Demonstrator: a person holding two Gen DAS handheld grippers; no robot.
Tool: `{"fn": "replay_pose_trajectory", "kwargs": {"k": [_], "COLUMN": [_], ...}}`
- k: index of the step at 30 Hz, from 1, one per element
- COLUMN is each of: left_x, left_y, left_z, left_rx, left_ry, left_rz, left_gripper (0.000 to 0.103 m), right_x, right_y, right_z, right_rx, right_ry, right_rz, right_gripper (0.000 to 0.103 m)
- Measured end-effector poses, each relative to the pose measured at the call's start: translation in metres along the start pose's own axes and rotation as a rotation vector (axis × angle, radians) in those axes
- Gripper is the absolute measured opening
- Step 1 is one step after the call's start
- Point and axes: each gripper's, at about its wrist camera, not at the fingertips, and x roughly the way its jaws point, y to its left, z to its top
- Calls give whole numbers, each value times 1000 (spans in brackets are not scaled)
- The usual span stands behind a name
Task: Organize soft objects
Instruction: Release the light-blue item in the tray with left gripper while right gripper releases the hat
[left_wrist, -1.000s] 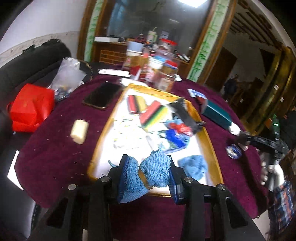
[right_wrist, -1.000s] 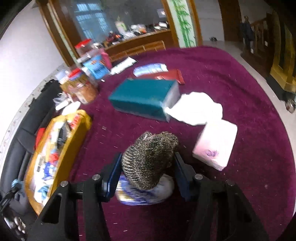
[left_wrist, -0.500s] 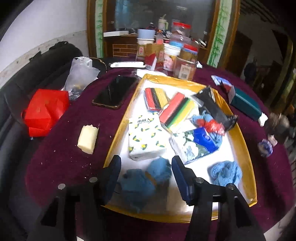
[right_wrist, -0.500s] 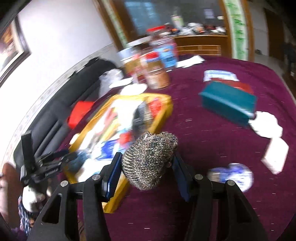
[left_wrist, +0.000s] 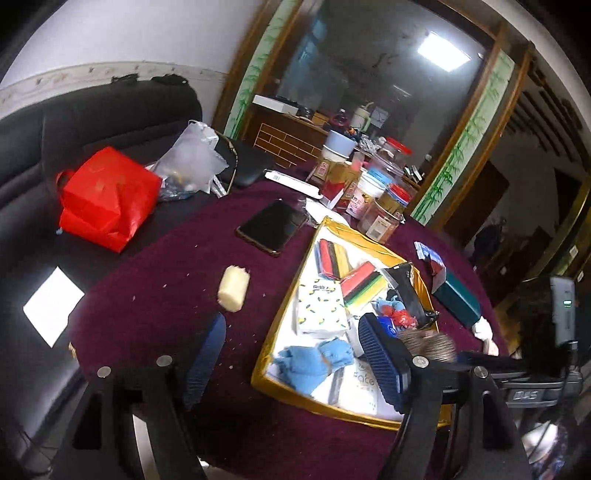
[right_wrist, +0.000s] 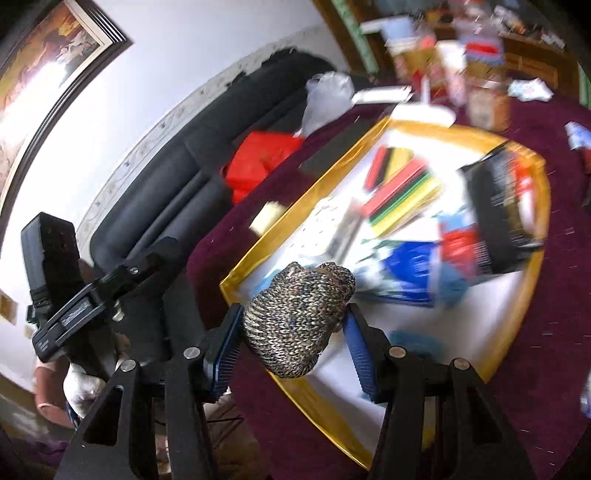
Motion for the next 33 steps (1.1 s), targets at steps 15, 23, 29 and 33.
{"fn": "replay_pose_trajectory", "kwargs": {"k": [15,23,29,33], "left_x": [1,-3,-5,-5], "left_y": [8,7,-3,-17], "left_z": [-8,-11,-13,-16], "left_rx": [-10,-13,-2,18], "left_ry": [13,18,26,31], "left_rz": [-43,-42,-52,-71], "left_gripper": [78,81,81,82], "right_x": [66,22,-61,-111], "right_y": [-10,-9,-41,-83], "right_z": [45,36,-2,-41], "right_rx": [-44,-27,37,125], "right_ry": [61,-18,-154,-219], "right_rz": [-280,-199,-224,-310], "right_gripper": [54,71,78,78]}}
